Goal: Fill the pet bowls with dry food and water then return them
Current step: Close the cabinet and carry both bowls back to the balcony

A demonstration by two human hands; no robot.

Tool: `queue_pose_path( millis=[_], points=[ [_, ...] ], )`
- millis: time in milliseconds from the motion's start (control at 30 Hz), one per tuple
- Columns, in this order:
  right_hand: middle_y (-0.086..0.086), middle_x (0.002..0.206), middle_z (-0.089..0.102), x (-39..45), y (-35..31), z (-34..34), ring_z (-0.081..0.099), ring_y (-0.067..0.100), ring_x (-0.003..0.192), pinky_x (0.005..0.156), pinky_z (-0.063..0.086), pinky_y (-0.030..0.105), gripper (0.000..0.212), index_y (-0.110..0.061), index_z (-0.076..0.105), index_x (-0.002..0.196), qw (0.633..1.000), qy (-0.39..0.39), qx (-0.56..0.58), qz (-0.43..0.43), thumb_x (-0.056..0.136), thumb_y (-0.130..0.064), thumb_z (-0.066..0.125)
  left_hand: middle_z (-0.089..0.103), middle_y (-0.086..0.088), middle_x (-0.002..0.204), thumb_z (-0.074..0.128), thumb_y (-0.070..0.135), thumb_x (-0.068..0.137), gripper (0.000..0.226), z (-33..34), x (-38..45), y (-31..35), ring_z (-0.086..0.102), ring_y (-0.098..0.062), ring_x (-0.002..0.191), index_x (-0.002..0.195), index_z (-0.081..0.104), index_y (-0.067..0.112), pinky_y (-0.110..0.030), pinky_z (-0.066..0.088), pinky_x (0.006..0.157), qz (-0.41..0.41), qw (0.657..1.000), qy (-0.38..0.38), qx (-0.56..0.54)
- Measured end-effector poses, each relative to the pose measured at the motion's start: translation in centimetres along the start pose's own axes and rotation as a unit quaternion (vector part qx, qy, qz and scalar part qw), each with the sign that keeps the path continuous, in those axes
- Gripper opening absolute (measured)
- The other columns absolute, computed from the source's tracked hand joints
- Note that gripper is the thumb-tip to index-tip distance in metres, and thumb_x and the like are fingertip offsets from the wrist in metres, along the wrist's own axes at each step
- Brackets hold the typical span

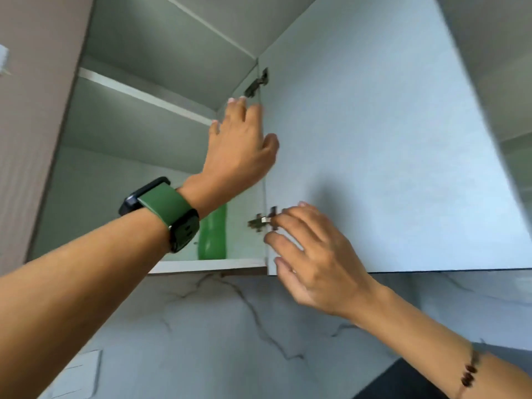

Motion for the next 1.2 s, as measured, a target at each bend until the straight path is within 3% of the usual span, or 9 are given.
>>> queue_pose_path(
  millis=[233,333,500,600,733,900,1000,1100,1200],
  points=[
    [0.016,0.103,0.065,-4.0,8.9,-13.8,0.053,0.030,0.102,0.098,0.043,0.047,0.024,-0.004,0.068,0.092,0.978,-0.022,-0.136,0.156,0.076,-0.014,0.053,0.032,-0.013,0.150,0.041,0.032,0.092,0.050,2.5,1.5,18.2,0.025,-0.025,0.142,0.137,0.041,0.011,-0.040,0.024,0.115,0.184,0.977,-0.017,-0.109],
    [0.015,0.110,0.062,-6.1,12.3,-17.2,0.047,0.027,0.106,0.091,0.039,0.032,0.034,-0.003,0.065,0.098,0.952,-0.059,-0.123,0.273,0.078,-0.023,0.045,0.037,-0.007,0.148,0.040,0.028,0.095,0.043,3.4,1.0,24.9,0.023,-0.021,0.143,0.136,0.043,0.013,-0.038,0.025,0.113,0.275,0.956,-0.025,-0.101],
    [0.008,0.139,0.046,-11.2,15.6,-16.2,0.044,0.027,0.125,0.094,0.035,0.028,0.047,-0.010,0.044,0.135,0.837,-0.128,0.040,0.530,0.091,-0.025,0.054,0.053,-0.008,0.135,0.028,0.031,0.100,0.041,8.4,0.5,29.4,0.026,-0.023,0.142,0.123,0.056,0.011,-0.037,0.026,0.109,0.336,0.930,-0.146,0.028],
    [0.005,0.151,0.034,-13.0,15.1,-14.8,0.036,0.025,0.135,0.100,0.036,0.032,0.059,-0.014,0.027,0.145,0.782,-0.135,0.108,0.599,0.094,-0.027,0.052,0.045,-0.005,0.144,0.021,0.034,0.102,0.048,11.0,-0.2,28.7,0.014,-0.021,0.147,0.129,0.055,0.013,-0.041,0.012,0.117,0.322,0.912,-0.234,0.095],
    [0.008,0.143,0.046,-14.0,16.0,-14.4,0.045,0.026,0.128,0.097,0.039,0.032,0.049,-0.014,0.037,0.140,0.749,-0.045,0.137,0.646,0.094,-0.021,0.052,0.037,-0.002,0.150,0.020,0.037,0.101,0.049,12.0,-0.6,28.5,0.009,-0.020,0.148,0.133,0.052,0.017,-0.041,0.006,0.120,0.327,0.899,-0.250,0.152],
    [0.006,0.106,0.066,-15.0,16.0,-15.2,0.059,0.019,0.097,0.090,0.049,0.031,0.027,-0.009,0.061,0.118,0.737,0.039,0.138,0.660,0.093,-0.008,0.051,0.060,-0.010,0.125,0.027,0.030,0.100,0.044,10.3,-0.4,29.5,0.046,-0.028,0.125,0.118,0.062,0.010,-0.038,0.021,0.115,0.360,0.902,-0.166,0.172],
    [-0.001,0.076,0.062,-14.2,14.5,-15.2,0.057,0.017,0.074,0.075,0.053,0.041,0.017,-0.020,0.063,0.083,0.743,0.084,0.188,0.637,0.092,-0.009,0.054,0.065,-0.015,0.111,0.035,0.022,0.096,0.036,8.0,0.1,29.3,0.055,-0.032,0.107,0.104,0.063,0.002,-0.035,0.043,0.083,0.374,0.908,-0.123,0.147],
    [-0.004,0.061,0.050,-11.6,11.8,-14.9,0.043,0.007,0.059,0.057,0.039,0.024,0.026,-0.021,0.055,0.069,0.757,0.139,0.244,0.590,0.092,-0.011,0.055,0.064,-0.018,0.104,0.042,0.018,0.091,0.028,4.6,0.8,27.7,0.051,-0.031,0.079,0.096,0.062,-0.001,-0.032,0.039,0.066,0.362,0.917,-0.085,0.144],
    [-0.017,0.055,0.043,-8.5,7.9,-13.2,0.036,-0.001,0.054,0.052,0.032,0.010,0.030,-0.021,0.051,0.068,0.752,0.166,0.326,0.548,0.095,-0.009,0.048,0.063,-0.020,0.106,0.043,0.020,0.089,0.028,2.0,1.4,24.3,0.057,-0.035,0.083,0.096,0.061,0.001,-0.036,0.044,0.078,0.348,0.917,-0.071,0.181]
  ],
)
Point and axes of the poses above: each hand's wrist, its own x-axis towards the middle knuckle, its own z-axis out of the palm, y = z × x, the point moved 6 cm from there along x, towards the middle knuckle
